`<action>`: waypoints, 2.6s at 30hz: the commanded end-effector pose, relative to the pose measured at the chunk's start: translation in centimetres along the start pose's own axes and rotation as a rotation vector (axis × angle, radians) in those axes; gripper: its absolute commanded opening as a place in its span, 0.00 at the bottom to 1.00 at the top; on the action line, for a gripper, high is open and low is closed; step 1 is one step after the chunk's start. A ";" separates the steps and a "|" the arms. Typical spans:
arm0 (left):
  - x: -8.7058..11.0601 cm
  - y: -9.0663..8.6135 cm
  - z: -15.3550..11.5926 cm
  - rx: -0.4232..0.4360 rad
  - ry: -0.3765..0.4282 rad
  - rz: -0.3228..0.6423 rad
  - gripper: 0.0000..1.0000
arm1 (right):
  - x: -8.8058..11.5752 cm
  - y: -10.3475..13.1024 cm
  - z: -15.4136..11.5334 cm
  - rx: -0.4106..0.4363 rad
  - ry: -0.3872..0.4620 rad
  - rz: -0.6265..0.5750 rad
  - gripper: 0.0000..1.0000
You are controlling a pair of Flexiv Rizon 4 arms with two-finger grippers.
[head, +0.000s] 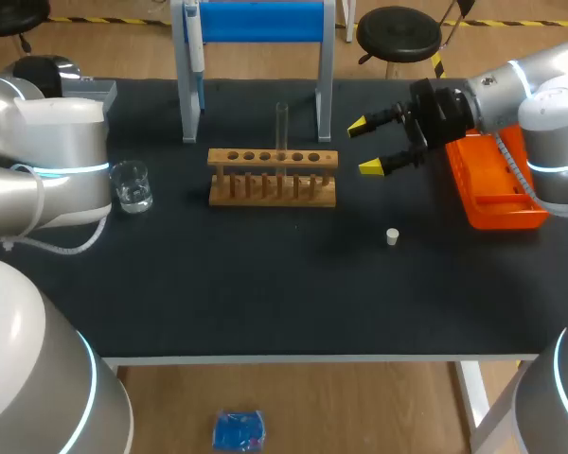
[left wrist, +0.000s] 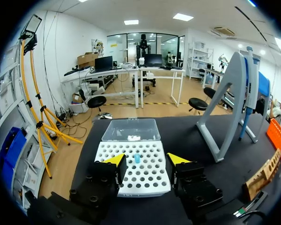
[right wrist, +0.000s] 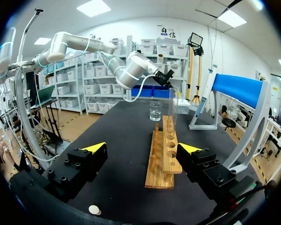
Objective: Invert the test tube, pick up the pipette, mount the tip to pipette, aspirate from beaker and dispense into the tube, eject the tip, return the pipette, and cap with the stopper.
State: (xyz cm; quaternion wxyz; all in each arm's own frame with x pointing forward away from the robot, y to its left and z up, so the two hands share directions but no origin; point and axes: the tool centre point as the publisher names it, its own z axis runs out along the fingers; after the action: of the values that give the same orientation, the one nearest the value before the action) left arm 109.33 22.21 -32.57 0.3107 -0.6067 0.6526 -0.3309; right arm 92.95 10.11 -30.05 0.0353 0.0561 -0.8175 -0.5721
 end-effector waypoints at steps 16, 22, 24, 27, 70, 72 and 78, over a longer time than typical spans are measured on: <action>-1.4 -0.2 2.8 -0.013 -0.016 -0.019 0.49 | 0.0 0.0 -0.1 0.002 0.002 0.000 1.00; -1.5 -0.1 3.4 -0.021 -0.016 -0.022 0.47 | 0.0 0.0 -0.1 0.002 0.002 0.000 1.00; -1.6 0.0 3.6 -0.024 -0.017 -0.027 0.45 | 0.0 0.0 -0.1 0.002 0.002 0.000 1.00; -1.6 0.3 3.8 -0.032 -0.020 -0.038 0.45 | 0.0 0.0 -0.1 0.002 0.002 0.000 1.00; -0.8 1.2 4.2 -0.061 -0.036 -0.051 0.23 | 0.0 0.0 -0.1 0.002 0.002 0.000 1.00; -0.8 1.3 4.2 -0.063 -0.037 -0.052 0.22 | 0.0 0.0 -0.1 0.002 0.002 0.000 1.00; -0.8 1.4 4.2 -0.065 -0.037 -0.055 0.22 | 0.0 0.0 -0.1 0.002 0.002 0.000 1.00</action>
State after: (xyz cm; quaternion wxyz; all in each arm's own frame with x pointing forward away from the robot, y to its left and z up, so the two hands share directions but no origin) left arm 111.87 22.92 -36.07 0.2928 -0.6394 0.6410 -0.3073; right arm 92.95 10.11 -30.05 0.0353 0.0561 -0.8175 -0.5721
